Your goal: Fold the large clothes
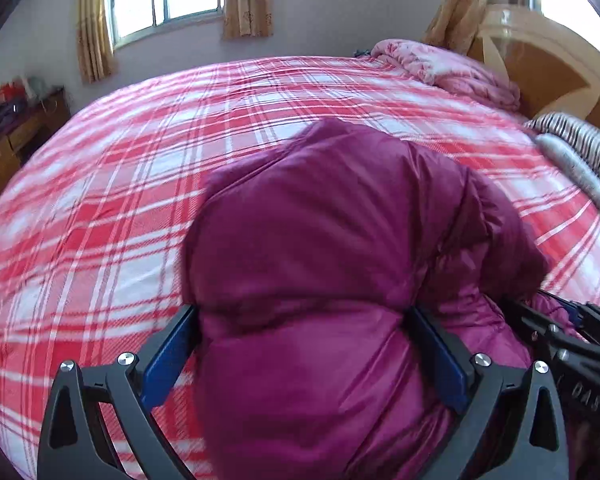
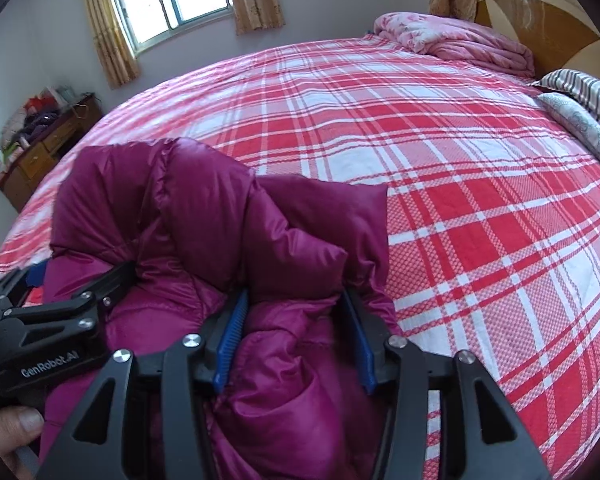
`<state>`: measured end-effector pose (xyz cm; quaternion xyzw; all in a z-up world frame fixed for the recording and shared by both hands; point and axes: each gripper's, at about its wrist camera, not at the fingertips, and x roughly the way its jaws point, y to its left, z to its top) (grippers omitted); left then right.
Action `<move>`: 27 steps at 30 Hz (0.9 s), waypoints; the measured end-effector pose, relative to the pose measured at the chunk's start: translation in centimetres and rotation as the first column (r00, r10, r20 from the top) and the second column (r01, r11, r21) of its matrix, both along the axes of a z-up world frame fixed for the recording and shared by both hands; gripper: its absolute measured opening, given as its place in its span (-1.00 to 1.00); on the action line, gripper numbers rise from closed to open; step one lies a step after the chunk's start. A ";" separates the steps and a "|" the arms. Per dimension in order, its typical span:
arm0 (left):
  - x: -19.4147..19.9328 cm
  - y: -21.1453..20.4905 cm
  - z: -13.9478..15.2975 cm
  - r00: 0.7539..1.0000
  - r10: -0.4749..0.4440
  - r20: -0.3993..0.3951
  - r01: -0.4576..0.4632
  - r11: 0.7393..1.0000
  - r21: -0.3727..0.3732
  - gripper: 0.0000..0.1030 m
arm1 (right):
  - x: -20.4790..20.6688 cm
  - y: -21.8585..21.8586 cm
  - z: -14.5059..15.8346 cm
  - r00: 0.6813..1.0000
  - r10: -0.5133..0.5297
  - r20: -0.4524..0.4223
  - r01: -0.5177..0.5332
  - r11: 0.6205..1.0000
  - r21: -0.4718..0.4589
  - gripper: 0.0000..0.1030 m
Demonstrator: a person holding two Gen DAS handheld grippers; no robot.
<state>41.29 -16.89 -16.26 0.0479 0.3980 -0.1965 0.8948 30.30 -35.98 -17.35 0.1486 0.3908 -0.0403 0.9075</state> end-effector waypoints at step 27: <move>-7.2 5.2 1.8 0.981 -0.185 -0.051 0.157 0.927 -0.342 -0.05 | -6.6 -2.6 -0.5 0.988 0.124 0.092 -0.149 0.920 0.362 -0.56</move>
